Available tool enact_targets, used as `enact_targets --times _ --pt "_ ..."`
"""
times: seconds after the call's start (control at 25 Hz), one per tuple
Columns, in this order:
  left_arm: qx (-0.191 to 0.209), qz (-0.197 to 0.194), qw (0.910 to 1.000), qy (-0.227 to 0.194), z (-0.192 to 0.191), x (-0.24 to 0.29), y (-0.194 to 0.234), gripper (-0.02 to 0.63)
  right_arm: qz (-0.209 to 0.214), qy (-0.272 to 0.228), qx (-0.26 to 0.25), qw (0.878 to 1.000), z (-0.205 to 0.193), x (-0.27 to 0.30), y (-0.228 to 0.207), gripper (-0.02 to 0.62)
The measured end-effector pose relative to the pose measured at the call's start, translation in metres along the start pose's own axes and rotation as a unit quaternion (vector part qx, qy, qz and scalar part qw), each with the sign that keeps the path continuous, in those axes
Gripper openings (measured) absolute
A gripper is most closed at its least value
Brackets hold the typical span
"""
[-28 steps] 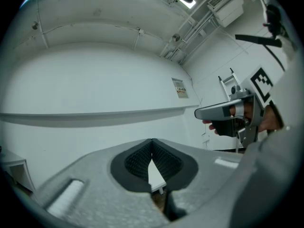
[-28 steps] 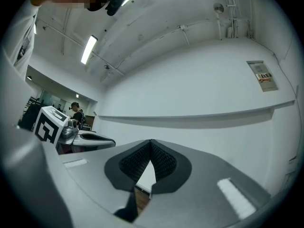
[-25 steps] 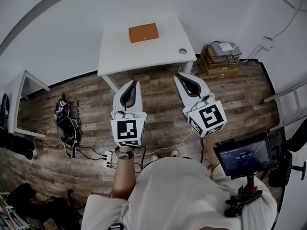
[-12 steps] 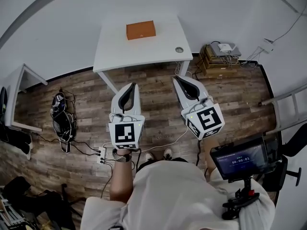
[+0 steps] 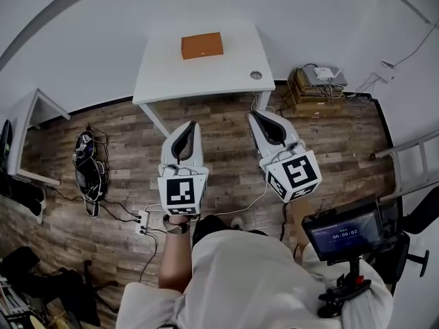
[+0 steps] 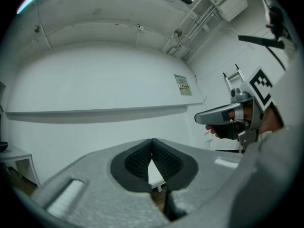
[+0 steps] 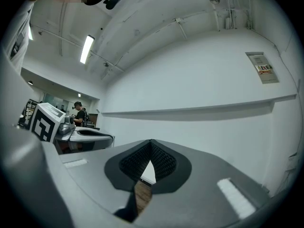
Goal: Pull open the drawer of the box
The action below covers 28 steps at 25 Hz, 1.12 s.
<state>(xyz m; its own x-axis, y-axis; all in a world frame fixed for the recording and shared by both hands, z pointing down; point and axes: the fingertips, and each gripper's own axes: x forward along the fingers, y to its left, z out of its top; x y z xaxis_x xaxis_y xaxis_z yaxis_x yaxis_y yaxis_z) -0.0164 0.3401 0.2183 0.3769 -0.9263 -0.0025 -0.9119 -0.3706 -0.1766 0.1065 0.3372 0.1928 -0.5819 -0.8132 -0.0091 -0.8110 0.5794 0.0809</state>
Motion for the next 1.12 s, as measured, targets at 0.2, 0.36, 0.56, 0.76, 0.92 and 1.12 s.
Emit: enact_targets --times 0.2,0.36,0.56,0.76,0.92,1.12 --pt "-0.001 0.004 1.0 -0.001 0.0 0.002 0.004 0.005 -0.008 0.001 -0.002 1.0 0.0 -0.001 -0.006 0.002" --pt "-0.002 0.012 0.9999 -0.003 -0.001 0.013 0.008 0.005 -0.018 0.005 0.003 1.0 -0.004 0.002 -0.023 0.002" --pt "0.002 0.015 0.9999 -0.003 -0.003 0.025 0.01 0.005 -0.022 0.0 0.002 1.0 -0.005 0.01 -0.034 0.002" --pt "0.002 0.01 0.9999 -0.004 -0.011 0.044 0.02 0.005 -0.028 -0.003 0.009 1.0 -0.011 0.03 -0.043 0.002" --pt "0.0 0.006 1.0 -0.002 -0.02 0.069 0.033 0.005 -0.035 -0.006 0.011 0.999 -0.015 0.053 -0.057 0.002" --pt "-0.002 0.0 1.0 0.0 -0.028 0.105 0.053 0.005 -0.044 -0.003 0.011 0.999 -0.022 0.086 -0.076 0.002"
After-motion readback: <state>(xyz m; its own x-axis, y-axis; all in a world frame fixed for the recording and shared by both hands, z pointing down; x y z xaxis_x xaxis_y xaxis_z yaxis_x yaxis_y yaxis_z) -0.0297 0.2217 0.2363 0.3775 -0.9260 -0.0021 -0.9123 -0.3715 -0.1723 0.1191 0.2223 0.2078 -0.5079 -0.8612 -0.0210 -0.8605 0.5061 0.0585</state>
